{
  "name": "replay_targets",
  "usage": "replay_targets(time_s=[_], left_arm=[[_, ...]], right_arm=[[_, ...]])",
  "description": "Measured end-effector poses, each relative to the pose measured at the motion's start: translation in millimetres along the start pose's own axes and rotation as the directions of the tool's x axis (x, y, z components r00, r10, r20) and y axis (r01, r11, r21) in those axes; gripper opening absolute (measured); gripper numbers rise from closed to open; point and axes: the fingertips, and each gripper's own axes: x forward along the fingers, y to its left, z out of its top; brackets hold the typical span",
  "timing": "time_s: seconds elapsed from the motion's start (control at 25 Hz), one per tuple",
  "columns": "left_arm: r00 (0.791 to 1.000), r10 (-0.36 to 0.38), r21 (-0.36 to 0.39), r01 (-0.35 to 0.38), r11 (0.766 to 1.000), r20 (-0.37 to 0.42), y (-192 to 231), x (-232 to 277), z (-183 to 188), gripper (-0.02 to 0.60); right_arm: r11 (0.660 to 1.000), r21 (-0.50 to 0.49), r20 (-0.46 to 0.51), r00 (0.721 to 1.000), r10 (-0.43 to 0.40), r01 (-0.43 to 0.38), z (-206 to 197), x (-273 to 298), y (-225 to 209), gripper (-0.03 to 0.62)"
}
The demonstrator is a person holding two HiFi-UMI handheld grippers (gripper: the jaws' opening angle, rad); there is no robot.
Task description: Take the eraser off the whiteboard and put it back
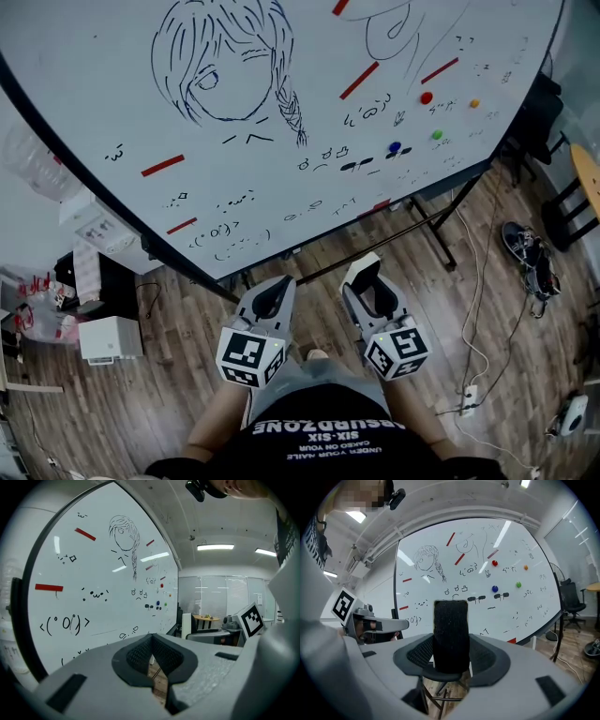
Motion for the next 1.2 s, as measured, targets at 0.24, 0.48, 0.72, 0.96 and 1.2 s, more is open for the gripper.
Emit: replay_targets(time_s=[0.24,0.48,0.72,0.96,1.2], left_arm=[[1.000,-0.007,0.008,0.007,1.000,-0.002,-1.4,1.9,1.3,0.006],[1.000,0.004,0.005,-0.004,1.000,0.001,2.1,1.6,2.1,0.006],[1.000,0.026,-0.002,-0.026,1.000,0.002,6.8,0.5,1.1,0.006],[0.999,0.046,-0.007,-0.046,0.999,0.002,12.4,1.1,0.3,0.006],[0.999,0.047,-0.003,-0.047,0.999,0.006,13.3,8.4,3.8,0.006]], right_arm=[[1.000,0.005,0.006,1.000,-0.006,0.006,1.5,0.2,-1.6,0.222],[1.000,0.010,0.001,1.000,0.003,-0.003,0.2,6.1,-1.9,0.222],[1.000,0.009,0.000,1.000,0.020,-0.020,1.0,16.1,-3.5,0.222],[0.999,-0.039,-0.006,1.000,0.012,-0.012,4.1,28.1,-13.0,0.223],[0.992,-0.126,0.006,1.000,-0.009,0.010,17.4,44.1,-29.4,0.224]])
